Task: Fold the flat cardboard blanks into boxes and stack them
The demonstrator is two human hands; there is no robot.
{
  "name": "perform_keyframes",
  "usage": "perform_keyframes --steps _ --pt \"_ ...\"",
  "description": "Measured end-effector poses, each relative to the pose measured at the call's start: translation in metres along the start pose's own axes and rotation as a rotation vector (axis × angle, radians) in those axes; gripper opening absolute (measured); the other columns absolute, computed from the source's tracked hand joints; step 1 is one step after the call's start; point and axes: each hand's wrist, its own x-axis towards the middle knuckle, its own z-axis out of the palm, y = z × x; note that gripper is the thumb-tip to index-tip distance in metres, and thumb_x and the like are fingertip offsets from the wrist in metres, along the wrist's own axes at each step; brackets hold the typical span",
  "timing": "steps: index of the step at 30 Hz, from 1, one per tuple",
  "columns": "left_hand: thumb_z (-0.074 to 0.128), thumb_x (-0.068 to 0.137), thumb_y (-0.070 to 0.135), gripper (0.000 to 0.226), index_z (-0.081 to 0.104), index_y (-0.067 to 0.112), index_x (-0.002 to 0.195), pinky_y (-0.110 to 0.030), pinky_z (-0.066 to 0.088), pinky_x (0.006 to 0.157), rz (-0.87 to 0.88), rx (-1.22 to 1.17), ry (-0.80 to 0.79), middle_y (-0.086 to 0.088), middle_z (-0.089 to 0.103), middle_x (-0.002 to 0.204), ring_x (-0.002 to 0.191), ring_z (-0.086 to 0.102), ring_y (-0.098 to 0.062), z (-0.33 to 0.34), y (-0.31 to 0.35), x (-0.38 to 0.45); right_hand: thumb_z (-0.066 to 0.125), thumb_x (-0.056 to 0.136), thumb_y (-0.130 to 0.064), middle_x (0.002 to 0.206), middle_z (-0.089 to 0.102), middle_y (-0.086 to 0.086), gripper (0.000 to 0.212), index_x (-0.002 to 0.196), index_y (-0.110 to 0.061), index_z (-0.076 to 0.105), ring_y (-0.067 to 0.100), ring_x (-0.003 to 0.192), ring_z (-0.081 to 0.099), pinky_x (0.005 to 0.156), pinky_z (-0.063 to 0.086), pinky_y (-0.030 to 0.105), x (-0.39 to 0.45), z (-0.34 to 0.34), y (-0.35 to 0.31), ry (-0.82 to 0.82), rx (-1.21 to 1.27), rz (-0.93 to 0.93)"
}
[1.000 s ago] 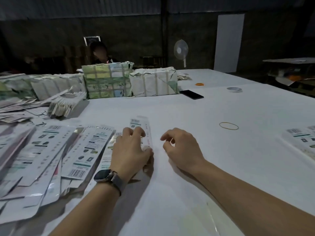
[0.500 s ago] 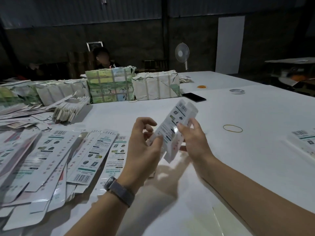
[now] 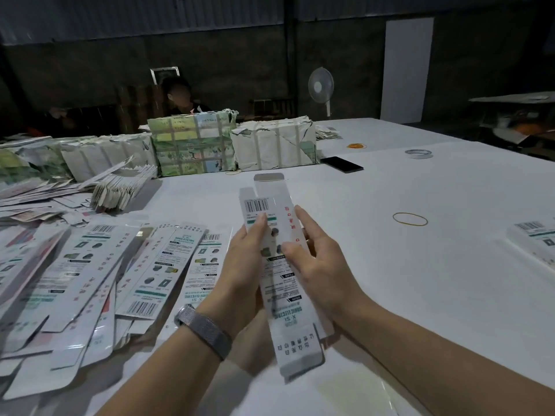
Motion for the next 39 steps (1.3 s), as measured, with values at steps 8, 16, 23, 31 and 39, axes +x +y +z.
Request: perform_keyframes --steps 8,16,23,31,39 --pt "0.022 0.091 0.075 0.074 0.066 0.027 0.126 -0.040 0.063 0.067 -0.117 -0.204 -0.171 -0.012 0.076 0.112 0.098 0.075 -0.031 0.011 -0.002 -0.008 0.062 0.096 -0.032 0.113 0.049 -0.019 0.025 0.115 -0.048 0.057 0.009 0.102 0.065 0.070 0.060 0.024 0.002 -0.002 -0.004 0.141 -0.051 -0.095" --pt "0.026 0.099 0.064 0.065 0.070 0.019 0.115 -0.036 0.063 0.064 -0.020 -0.114 -0.020 -0.014 0.078 0.099 0.086 0.077 -0.028 0.011 -0.007 -0.004 0.064 0.096 -0.031 0.101 0.074 -0.011 0.033 0.124 -0.046 0.061 0.014 0.090 0.074 0.073 0.062 0.032 -0.002 0.000 -0.005 0.016 0.049 -0.048" --pt "0.033 0.104 0.052 0.051 0.067 0.018 0.118 -0.043 0.063 0.074 0.109 -0.003 0.029 -0.013 0.077 0.100 0.089 0.076 -0.031 0.011 -0.012 0.002 0.059 0.100 -0.023 0.107 0.075 -0.001 0.026 0.124 -0.027 0.065 0.022 0.096 0.073 0.084 0.060 0.048 -0.003 -0.002 -0.009 0.004 0.049 -0.048" --pt "0.029 0.101 0.052 0.044 0.067 0.029 0.107 -0.038 0.063 0.069 0.368 0.285 -0.046 -0.005 0.076 0.093 0.082 0.076 -0.023 0.009 -0.010 0.002 0.055 0.093 -0.036 0.097 0.076 -0.002 0.045 0.138 -0.034 0.055 0.024 0.089 0.074 0.078 0.061 0.044 0.004 -0.010 -0.015 0.082 0.049 -0.131" --pt "0.040 0.095 0.049 0.032 0.040 0.040 0.127 -0.026 0.059 0.063 0.451 0.278 -0.030 0.013 0.076 0.094 0.078 0.075 -0.013 0.009 -0.008 -0.003 0.052 0.093 -0.040 0.096 0.074 0.006 0.052 0.144 -0.030 0.048 0.025 0.087 0.074 0.074 0.062 0.046 0.004 -0.010 -0.012 0.065 0.025 -0.139"
